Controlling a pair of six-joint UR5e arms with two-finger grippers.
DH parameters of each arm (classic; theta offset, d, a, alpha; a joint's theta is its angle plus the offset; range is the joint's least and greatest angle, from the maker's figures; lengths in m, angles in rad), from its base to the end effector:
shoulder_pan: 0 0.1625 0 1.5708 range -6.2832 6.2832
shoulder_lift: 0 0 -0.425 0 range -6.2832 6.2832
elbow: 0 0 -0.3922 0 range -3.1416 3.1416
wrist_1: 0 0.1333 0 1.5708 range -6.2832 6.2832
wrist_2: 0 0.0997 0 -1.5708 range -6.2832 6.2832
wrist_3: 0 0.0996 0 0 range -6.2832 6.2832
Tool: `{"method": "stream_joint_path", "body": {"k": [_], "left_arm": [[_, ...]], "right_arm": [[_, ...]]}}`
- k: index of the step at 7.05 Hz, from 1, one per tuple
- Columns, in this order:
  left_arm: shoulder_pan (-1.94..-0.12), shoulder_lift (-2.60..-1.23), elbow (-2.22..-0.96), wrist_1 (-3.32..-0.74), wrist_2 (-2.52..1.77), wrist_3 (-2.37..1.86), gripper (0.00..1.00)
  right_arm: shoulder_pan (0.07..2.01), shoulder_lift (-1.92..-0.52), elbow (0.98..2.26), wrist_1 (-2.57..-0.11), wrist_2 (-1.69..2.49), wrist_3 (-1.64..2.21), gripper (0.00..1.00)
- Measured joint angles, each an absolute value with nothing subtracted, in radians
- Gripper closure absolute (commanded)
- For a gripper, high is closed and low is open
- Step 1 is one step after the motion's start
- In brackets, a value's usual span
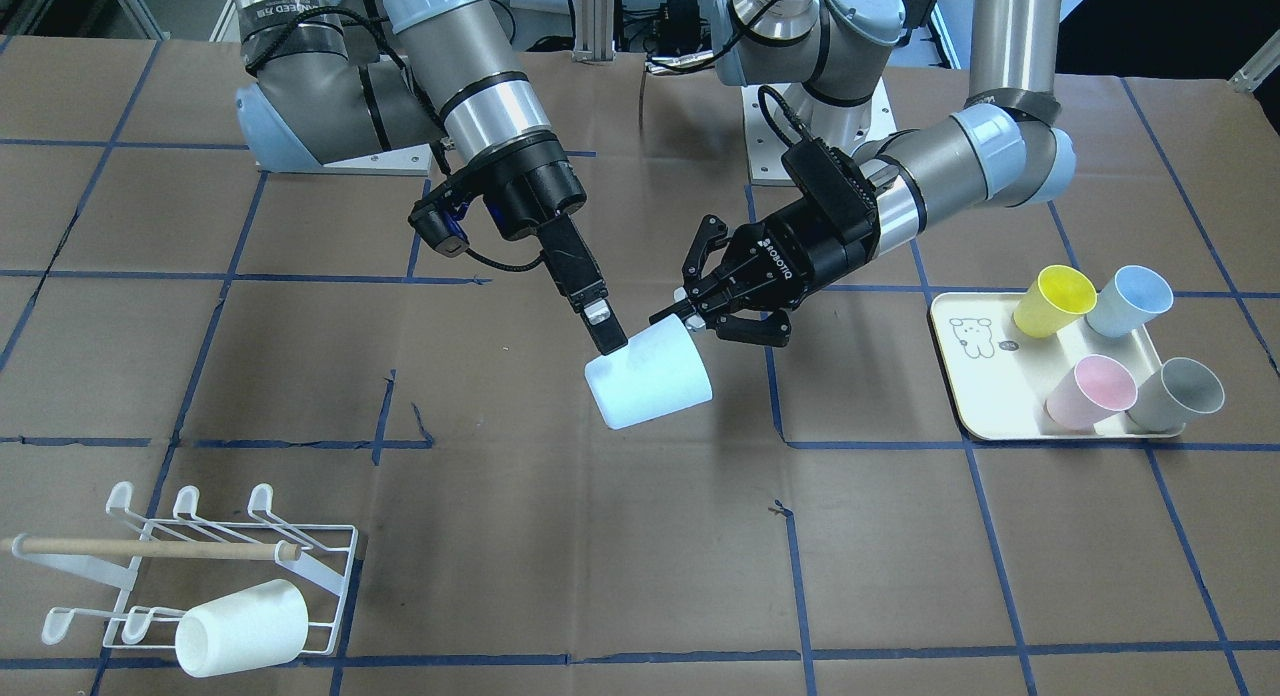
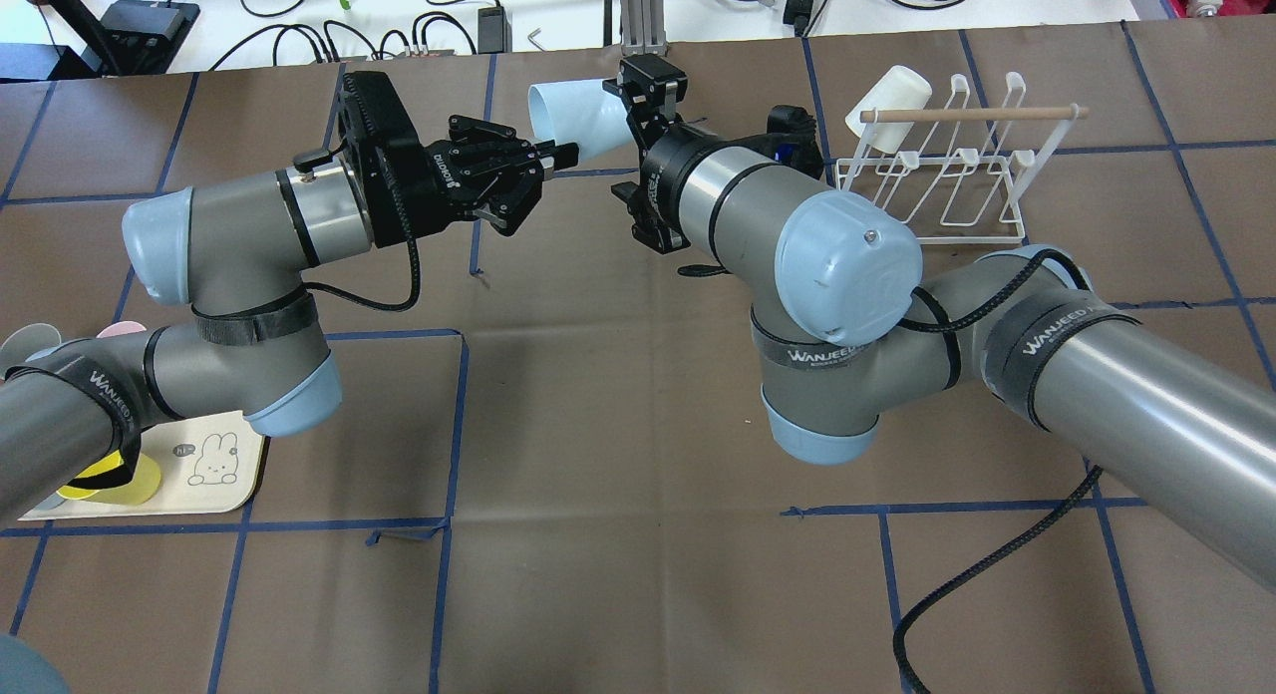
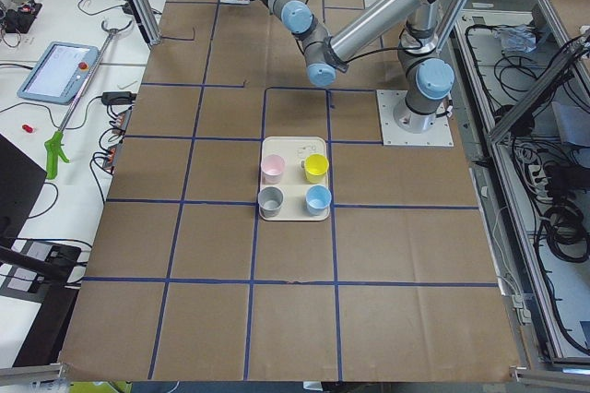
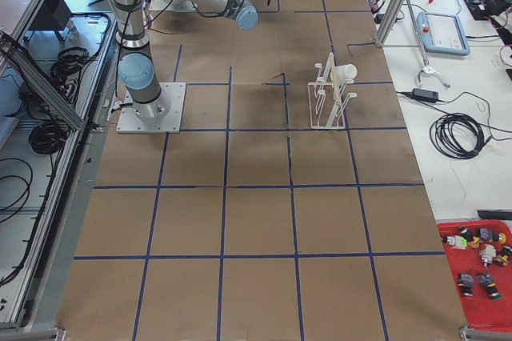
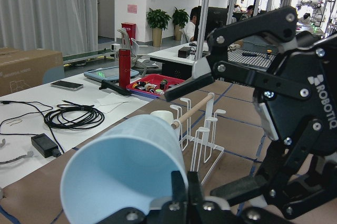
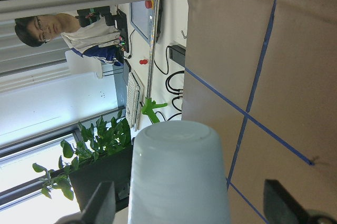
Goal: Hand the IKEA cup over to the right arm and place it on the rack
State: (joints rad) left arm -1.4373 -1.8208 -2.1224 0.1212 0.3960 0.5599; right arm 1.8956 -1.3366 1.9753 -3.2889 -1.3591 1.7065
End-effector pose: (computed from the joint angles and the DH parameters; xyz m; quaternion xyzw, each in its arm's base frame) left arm -0.1606 -0.4963 0.3458 -0.3922 -0.6837 0.5071 0.3486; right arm 0.3205 -0.4686 0.3840 0.5017 0.6921 -0.1923 0.4820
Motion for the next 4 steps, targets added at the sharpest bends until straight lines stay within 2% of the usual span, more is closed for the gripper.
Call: {"method": "stream_joint_path", "body": {"k": [4], "left_arm": [[-1.437,-1.819,-2.122,0.121,0.391,0.558,0.96]], "right_arm": [[1.896,-1.279,1.922,-3.293,-1.342,1.691,0.00]]}}
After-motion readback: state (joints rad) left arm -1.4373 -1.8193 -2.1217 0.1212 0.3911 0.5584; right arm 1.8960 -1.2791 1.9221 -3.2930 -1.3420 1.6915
